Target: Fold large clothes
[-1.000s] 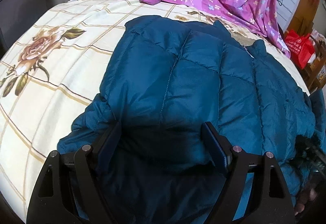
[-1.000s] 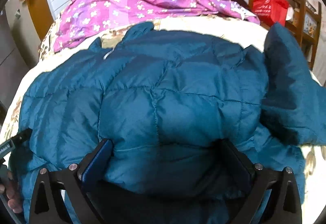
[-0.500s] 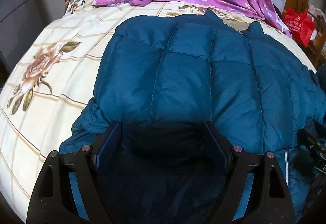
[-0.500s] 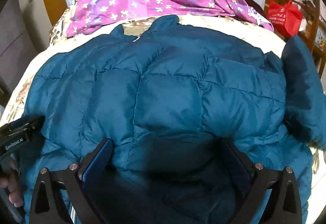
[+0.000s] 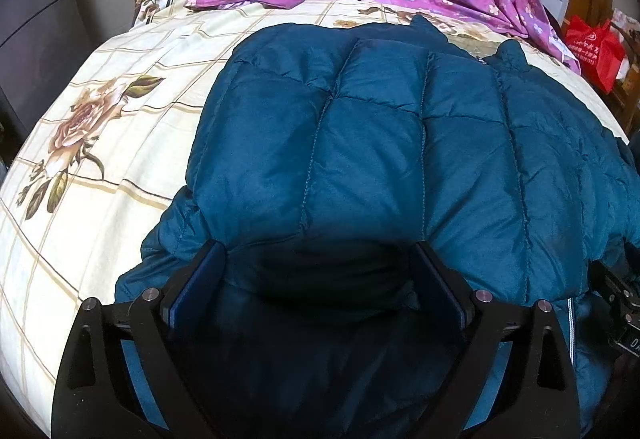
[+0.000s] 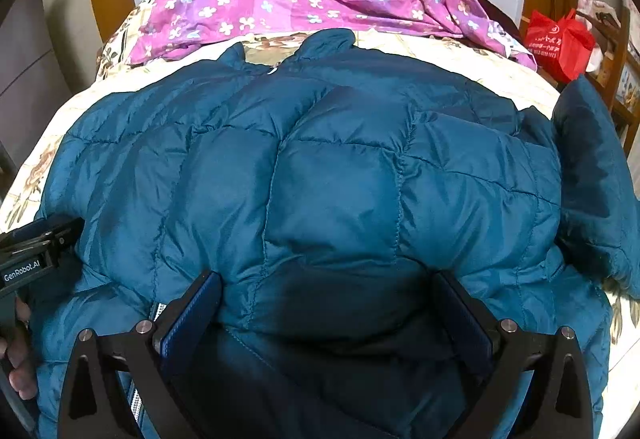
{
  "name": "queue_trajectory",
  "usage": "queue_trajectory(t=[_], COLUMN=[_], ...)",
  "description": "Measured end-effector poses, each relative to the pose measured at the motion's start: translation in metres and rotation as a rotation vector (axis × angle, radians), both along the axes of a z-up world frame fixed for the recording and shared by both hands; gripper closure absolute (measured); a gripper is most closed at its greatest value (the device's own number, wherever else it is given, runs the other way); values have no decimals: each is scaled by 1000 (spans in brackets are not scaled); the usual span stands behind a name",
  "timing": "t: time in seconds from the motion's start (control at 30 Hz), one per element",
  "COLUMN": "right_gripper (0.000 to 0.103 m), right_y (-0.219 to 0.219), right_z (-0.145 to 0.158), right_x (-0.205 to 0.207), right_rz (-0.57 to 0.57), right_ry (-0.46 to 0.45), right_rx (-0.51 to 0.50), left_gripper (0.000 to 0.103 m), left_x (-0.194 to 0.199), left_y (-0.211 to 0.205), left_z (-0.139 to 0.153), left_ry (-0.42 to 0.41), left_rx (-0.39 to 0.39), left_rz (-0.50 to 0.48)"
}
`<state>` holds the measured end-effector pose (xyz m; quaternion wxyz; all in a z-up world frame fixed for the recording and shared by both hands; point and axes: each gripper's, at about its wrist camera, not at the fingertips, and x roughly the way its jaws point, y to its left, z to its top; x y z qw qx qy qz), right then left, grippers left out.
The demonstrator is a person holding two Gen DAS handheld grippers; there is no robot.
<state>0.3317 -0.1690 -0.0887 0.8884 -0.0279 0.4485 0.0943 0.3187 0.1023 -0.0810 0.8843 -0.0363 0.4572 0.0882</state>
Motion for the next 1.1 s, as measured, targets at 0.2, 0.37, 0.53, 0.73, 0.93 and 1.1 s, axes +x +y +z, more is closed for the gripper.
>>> queue_trajectory(t=[0.2, 0.37, 0.53, 0.73, 0.93, 1.1], right_gripper=[0, 0, 0, 0, 0, 3], right_y=[1, -5, -46, -147, -315, -431], right_z=[0, 9, 44, 70, 56, 31], right_x=[0, -4, -28, -66, -84, -95], right_rz=[3, -26, -154, -382, -673, -763], right_ry=[4, -13, -146, -259, -178, -70], right_rx=[-2, 9, 15, 7, 79, 237], left_gripper=[8, 8, 8, 8, 8, 8], left_x=[1, -3, -19, -36, -36, -35], left_y=[1, 5, 6, -23, -42, -46], left_z=[-1, 3, 21, 36, 32, 31], left_ry=[4, 10, -29, -76, -61, -60], left_rx=[-11, -44, -114, -45, -9, 11], left_rz=[3, 13, 9, -101, -164, -174])
